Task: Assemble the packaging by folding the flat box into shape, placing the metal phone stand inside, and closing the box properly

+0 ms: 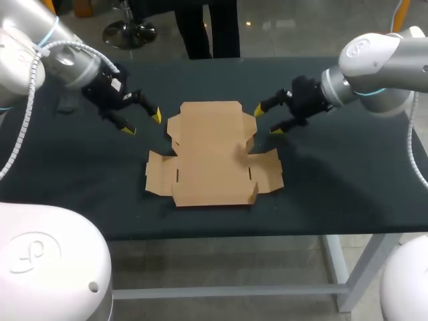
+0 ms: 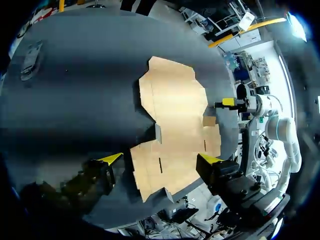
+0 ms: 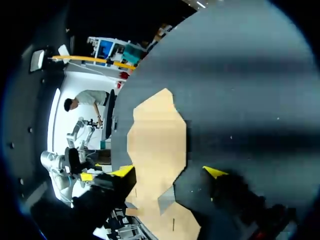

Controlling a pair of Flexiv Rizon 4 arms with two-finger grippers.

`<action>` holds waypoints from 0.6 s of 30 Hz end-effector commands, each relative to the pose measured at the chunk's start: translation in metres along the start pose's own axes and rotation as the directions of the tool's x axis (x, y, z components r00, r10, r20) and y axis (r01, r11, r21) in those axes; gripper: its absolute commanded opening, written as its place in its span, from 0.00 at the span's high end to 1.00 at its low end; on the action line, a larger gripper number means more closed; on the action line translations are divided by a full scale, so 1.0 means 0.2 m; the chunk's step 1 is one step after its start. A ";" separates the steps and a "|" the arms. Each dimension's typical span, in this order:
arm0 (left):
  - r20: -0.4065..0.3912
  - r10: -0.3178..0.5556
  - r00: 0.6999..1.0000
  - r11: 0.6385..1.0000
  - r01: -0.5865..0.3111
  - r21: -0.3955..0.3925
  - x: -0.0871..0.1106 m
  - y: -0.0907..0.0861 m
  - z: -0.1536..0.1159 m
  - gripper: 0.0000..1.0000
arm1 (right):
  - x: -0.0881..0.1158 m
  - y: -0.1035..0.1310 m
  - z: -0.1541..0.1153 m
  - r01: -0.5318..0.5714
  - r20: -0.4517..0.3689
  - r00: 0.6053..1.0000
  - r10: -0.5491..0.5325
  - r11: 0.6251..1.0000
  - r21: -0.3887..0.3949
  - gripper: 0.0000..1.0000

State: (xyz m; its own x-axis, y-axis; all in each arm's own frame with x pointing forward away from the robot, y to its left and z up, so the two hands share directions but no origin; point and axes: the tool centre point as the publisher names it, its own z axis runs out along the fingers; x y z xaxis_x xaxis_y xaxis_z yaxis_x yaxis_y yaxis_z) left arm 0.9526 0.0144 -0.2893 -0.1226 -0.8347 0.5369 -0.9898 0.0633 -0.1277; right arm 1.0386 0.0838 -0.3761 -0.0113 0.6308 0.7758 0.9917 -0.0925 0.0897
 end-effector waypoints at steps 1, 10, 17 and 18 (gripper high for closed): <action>-0.004 -0.005 1.000 1.000 0.005 -0.014 -0.03 -0.03 0.00 0.00 | -0.02 0.05 0.04 -0.005 -0.020 1.000 0.005 1.000 0.016 0.14; -0.005 -0.008 1.000 1.000 0.008 -0.018 -0.04 -0.08 -0.01 0.00 | -0.05 0.10 0.08 -0.023 -0.041 0.999 0.023 1.000 -0.003 0.38; 0.002 -0.014 1.000 1.000 0.014 -0.025 -0.05 -0.10 -0.01 0.00 | -0.09 0.12 0.13 -0.035 -0.054 0.998 0.034 0.999 -0.010 0.42; 0.002 -0.015 1.000 1.000 0.016 -0.026 -0.06 -0.10 -0.01 0.00 | -0.09 0.13 0.14 -0.037 -0.054 0.998 0.036 0.999 -0.011 0.43</action>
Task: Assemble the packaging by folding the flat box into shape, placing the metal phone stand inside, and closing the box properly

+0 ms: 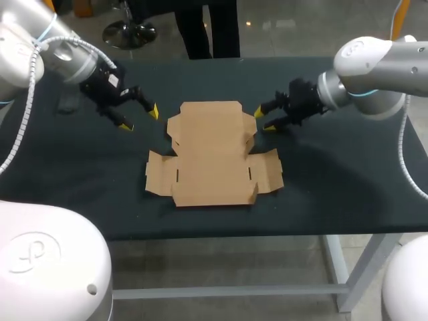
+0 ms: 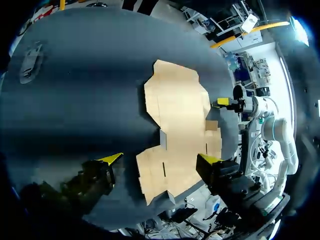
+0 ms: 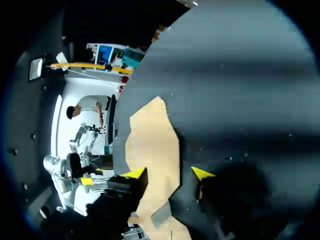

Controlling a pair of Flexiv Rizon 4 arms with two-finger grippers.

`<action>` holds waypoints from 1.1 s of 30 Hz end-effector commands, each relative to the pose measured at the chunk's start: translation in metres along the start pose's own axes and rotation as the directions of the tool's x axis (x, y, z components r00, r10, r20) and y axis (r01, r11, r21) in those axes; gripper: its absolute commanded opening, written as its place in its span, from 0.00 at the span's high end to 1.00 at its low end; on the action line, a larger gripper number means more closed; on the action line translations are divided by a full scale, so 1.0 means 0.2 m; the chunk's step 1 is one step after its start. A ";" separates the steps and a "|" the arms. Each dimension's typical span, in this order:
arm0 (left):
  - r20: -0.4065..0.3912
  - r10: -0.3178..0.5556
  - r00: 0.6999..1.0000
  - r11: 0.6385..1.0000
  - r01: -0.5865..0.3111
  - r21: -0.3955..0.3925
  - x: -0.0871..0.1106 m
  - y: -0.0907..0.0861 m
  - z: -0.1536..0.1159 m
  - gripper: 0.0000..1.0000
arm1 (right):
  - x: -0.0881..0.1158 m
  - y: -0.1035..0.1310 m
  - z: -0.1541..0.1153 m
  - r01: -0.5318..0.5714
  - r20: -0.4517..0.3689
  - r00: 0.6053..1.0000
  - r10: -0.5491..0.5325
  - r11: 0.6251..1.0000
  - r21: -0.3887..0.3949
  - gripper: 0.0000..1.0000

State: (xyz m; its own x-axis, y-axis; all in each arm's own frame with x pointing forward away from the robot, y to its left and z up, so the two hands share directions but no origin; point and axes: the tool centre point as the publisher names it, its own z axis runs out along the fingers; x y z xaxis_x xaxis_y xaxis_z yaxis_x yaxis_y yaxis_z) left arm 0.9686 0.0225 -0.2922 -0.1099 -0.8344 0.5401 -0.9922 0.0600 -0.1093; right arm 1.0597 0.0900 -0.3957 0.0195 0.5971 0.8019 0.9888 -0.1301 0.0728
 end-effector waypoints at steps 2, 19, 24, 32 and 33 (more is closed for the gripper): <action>0.003 -0.005 1.000 1.000 0.005 -0.014 -0.01 -0.03 0.00 0.00 | -0.03 0.04 0.04 -0.002 -0.021 1.000 0.002 1.000 0.005 0.46; 0.002 -0.031 1.000 0.999 0.031 -0.033 -0.07 -0.06 0.02 0.00 | -0.02 0.09 0.16 -0.014 -0.058 0.998 0.016 1.000 0.023 0.54; 0.000 -0.034 0.999 0.999 0.034 -0.040 -0.09 -0.06 0.03 0.00 | -0.01 0.10 0.20 -0.017 -0.078 0.997 0.019 1.000 0.024 0.55; -0.005 -0.041 0.999 0.998 0.041 -0.049 -0.12 -0.06 0.02 0.00 | 0.01 0.11 0.24 -0.009 -0.112 0.994 0.013 1.000 0.029 0.62; -0.006 -0.042 0.999 0.998 0.041 -0.051 -0.12 -0.05 0.02 0.00 | 0.01 0.10 0.25 -0.008 -0.118 0.993 0.012 1.000 0.028 0.67</action>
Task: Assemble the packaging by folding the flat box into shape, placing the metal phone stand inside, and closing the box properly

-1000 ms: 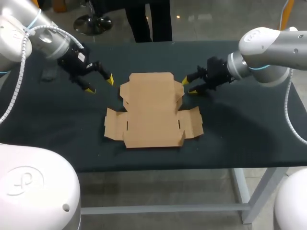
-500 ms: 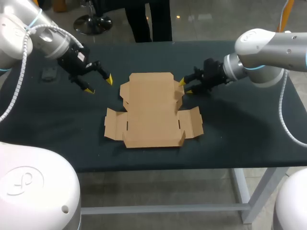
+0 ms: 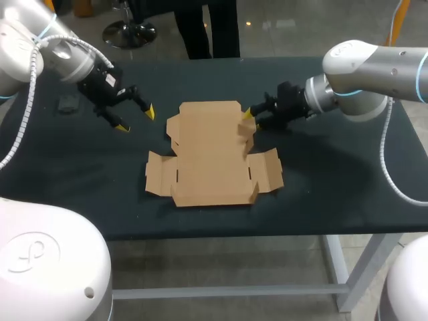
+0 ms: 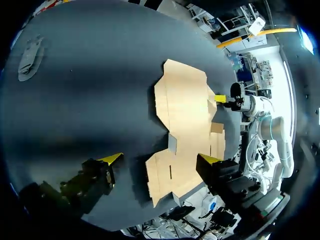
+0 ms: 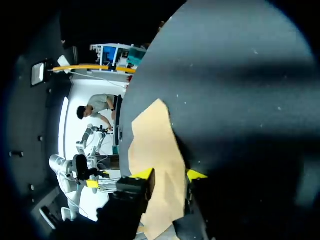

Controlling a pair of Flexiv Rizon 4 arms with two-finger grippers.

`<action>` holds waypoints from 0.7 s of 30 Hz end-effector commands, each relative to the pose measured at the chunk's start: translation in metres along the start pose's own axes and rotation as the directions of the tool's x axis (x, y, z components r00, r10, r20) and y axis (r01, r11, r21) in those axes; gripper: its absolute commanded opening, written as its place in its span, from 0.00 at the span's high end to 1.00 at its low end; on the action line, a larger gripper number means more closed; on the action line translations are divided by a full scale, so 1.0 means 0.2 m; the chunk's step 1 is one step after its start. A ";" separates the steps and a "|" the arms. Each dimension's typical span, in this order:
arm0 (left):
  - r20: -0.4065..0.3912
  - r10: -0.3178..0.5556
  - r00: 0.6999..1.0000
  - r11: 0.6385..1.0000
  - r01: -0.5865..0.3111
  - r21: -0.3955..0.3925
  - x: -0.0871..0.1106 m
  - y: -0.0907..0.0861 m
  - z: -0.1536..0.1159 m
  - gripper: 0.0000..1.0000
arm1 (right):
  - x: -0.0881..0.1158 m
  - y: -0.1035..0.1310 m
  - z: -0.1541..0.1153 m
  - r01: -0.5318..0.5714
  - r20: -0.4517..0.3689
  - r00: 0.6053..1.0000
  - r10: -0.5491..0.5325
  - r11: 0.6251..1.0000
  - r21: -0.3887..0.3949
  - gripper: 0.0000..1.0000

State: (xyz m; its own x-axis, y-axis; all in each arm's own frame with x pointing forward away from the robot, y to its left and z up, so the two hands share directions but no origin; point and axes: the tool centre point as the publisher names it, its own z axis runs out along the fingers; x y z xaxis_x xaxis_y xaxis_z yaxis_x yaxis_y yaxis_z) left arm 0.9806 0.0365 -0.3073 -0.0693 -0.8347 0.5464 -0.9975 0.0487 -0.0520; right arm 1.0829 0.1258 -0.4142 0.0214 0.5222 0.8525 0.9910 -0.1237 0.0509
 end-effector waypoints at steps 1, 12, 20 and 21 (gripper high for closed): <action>-0.004 -0.001 1.000 1.000 0.001 -0.013 -0.02 -0.01 0.00 0.00 | -0.02 0.02 0.03 0.007 -0.032 0.999 -0.006 1.000 0.011 0.71; -0.058 0.025 0.998 0.997 -0.029 -0.073 -0.04 -0.01 0.01 0.00 | 0.07 -0.02 -0.01 0.068 -0.087 0.994 -0.071 0.997 -0.028 1.00; -0.122 0.118 0.985 0.992 -0.122 -0.026 -0.02 -0.01 0.02 0.00 | 0.16 -0.05 -0.09 0.131 -0.132 0.981 -0.140 0.989 -0.075 1.00; -0.124 0.143 0.982 0.990 -0.144 -0.001 -0.02 -0.01 0.02 0.00 | 0.17 -0.05 -0.10 0.133 -0.136 0.980 -0.143 0.988 -0.082 1.00</action>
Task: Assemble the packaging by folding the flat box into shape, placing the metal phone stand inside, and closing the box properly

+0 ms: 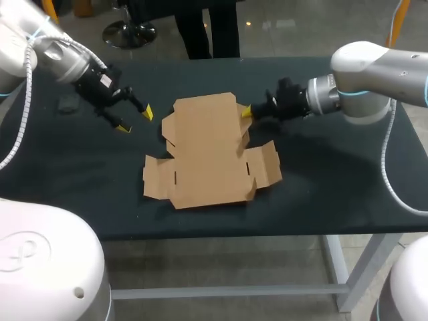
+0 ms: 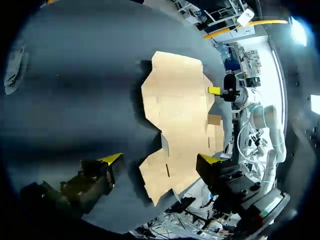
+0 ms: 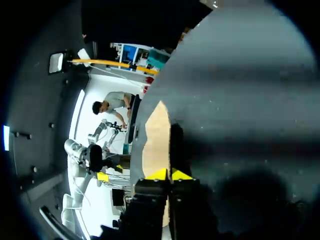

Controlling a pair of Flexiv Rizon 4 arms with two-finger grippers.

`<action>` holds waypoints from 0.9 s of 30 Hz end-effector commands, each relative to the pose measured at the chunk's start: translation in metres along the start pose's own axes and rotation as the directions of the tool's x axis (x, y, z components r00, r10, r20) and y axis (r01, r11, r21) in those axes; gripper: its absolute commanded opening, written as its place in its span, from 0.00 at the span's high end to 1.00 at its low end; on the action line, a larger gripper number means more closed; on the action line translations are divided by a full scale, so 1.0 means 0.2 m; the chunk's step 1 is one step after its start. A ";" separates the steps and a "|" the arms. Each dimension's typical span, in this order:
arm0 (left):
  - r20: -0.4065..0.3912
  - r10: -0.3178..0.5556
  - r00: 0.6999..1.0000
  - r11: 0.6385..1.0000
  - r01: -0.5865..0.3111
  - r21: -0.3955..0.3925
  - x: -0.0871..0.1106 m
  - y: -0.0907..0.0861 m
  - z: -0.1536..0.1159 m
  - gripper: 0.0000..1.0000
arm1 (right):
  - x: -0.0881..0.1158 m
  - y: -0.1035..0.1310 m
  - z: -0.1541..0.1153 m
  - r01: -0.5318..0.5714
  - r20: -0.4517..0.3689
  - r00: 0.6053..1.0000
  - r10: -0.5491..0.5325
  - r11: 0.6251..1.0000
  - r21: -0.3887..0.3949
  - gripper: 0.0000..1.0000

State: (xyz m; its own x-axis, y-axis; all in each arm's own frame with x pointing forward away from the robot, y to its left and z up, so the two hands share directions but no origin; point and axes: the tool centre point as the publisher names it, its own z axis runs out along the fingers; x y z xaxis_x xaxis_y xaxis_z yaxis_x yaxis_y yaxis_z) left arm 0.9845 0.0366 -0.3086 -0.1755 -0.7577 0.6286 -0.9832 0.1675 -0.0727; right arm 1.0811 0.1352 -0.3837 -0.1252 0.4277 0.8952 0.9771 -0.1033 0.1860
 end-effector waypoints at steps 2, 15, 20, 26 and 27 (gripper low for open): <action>-0.013 0.080 0.997 0.993 -0.078 0.087 0.00 0.02 0.01 0.00 | 0.05 -0.05 -0.08 0.017 -0.042 0.999 -0.018 0.999 -0.033 1.00; -0.013 0.080 0.997 0.993 -0.078 0.087 0.00 0.02 0.01 0.00 | 0.05 -0.05 -0.08 0.017 -0.042 0.999 -0.018 0.999 -0.033 1.00; -0.045 0.140 0.989 0.978 -0.131 0.162 0.00 0.00 0.02 0.00 | 0.10 -0.06 -0.09 0.085 -0.103 0.991 -0.091 0.994 -0.067 1.00; -0.041 0.266 0.963 0.926 -0.244 0.289 0.01 0.02 0.00 0.00 | 0.21 -0.12 -0.16 0.207 -0.165 0.959 -0.232 0.966 -0.152 1.00; -0.038 0.280 0.959 0.917 -0.255 0.306 0.01 0.02 0.00 0.00 | 0.22 -0.13 -0.17 0.217 -0.163 0.956 -0.242 0.964 -0.156 1.00</action>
State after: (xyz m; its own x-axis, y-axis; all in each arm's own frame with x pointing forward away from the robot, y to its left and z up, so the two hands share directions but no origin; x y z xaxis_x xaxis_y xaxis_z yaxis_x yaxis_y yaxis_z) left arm 0.9949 0.0331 -0.3075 -0.4231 -0.6588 0.6221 -0.8981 0.2141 -0.3840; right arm 1.0592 0.1349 -0.3375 -0.3643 0.3029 0.8806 0.9040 -0.1123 0.4126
